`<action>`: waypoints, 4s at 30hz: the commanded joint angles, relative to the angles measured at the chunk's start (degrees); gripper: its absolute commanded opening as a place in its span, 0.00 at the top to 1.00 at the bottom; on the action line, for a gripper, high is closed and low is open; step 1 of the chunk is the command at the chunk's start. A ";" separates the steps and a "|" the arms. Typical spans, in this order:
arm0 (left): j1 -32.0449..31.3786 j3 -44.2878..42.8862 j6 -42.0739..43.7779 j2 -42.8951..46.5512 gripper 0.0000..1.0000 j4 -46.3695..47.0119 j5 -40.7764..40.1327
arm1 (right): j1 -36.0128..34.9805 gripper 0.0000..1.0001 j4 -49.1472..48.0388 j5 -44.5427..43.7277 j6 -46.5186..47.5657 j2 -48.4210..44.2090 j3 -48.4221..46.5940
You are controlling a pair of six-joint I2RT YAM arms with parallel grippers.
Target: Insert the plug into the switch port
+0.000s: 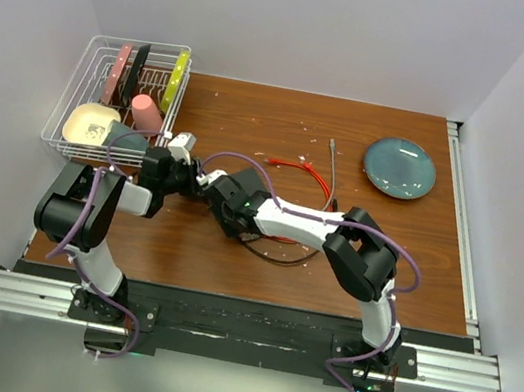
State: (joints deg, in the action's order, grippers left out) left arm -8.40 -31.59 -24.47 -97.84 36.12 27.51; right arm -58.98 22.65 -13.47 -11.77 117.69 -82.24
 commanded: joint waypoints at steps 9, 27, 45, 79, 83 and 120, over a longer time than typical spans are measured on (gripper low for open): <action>-7.68 7.34 -5.77 0.72 0.66 -8.17 8.09 | 1.15 1.00 -9.65 2.57 1.05 5.01 -8.81; -10.58 9.80 -7.08 4.77 0.70 -9.22 5.80 | 1.06 1.00 -8.15 2.57 1.40 8.69 -23.31; -8.66 6.02 -4.72 6.60 0.45 -16.24 -1.66 | -2.19 0.96 -4.72 1.96 -2.02 2.99 -7.00; -4.87 -0.66 -2.25 31.40 0.02 -31.55 -2.11 | 7.38 0.20 -3.31 7.06 -1.86 -20.75 10.69; -5.66 0.57 -2.42 31.49 0.02 -29.79 -2.02 | 9.14 0.24 -5.51 8.90 -1.15 -18.73 13.41; -7.15 3.03 -3.92 35.78 0.04 -26.81 2.11 | 11.34 1.00 -13.16 13.30 2.10 -23.46 22.37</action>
State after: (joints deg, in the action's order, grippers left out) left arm -15.16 -29.82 -27.05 -66.26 5.43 25.74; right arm -47.92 12.47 -1.39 -11.44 101.51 -62.19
